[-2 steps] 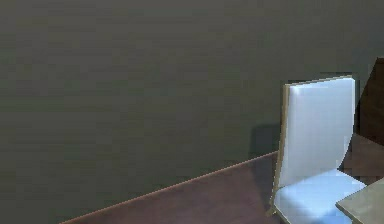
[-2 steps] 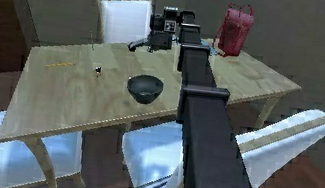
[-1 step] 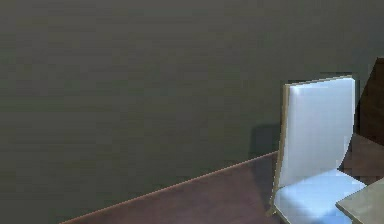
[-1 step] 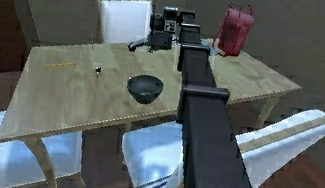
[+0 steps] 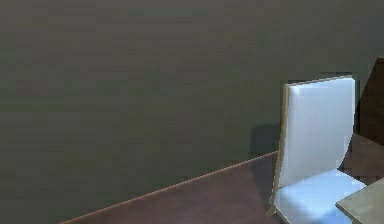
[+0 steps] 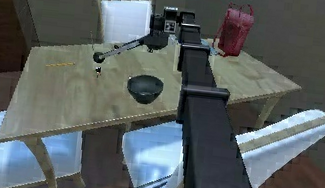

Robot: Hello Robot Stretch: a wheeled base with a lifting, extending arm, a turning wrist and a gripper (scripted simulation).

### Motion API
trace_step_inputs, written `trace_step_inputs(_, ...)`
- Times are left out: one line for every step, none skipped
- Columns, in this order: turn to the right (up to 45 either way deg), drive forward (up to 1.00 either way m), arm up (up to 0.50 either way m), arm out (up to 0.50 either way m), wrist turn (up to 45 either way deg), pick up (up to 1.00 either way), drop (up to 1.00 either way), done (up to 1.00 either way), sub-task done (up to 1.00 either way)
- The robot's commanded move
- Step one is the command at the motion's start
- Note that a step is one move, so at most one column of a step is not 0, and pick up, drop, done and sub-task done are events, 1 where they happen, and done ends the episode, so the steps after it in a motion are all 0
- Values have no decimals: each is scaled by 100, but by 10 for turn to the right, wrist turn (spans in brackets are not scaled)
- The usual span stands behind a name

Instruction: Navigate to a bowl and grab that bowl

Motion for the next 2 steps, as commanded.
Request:
trace_step_inputs(0, 0, 0, 0, -450, 0, 0, 0, 0)
trace_step_inputs(0, 0, 0, 0, -210, 0, 0, 0, 0)
